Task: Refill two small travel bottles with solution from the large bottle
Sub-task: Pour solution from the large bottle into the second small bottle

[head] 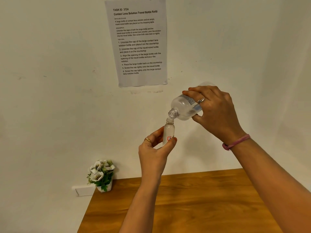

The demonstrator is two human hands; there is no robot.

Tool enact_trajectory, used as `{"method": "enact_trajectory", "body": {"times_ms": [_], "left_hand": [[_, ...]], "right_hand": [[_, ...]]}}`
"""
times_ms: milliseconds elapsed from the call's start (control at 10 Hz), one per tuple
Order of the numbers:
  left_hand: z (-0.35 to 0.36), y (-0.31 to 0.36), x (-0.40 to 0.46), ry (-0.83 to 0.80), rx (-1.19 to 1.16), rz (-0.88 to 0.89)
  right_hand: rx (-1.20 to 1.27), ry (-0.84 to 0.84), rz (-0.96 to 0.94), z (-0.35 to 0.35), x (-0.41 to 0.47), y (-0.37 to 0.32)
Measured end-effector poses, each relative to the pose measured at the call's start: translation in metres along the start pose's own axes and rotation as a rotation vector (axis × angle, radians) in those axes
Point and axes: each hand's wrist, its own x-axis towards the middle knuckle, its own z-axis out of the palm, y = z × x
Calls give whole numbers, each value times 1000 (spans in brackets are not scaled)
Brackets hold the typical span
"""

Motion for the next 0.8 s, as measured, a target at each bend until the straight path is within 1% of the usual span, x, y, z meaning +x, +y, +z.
{"method": "enact_trajectory", "body": {"times_ms": [800], "left_hand": [[6, 1, -3, -7, -2, -6]], "right_hand": [[-1, -13, -4, -5, -1, 3]]}}
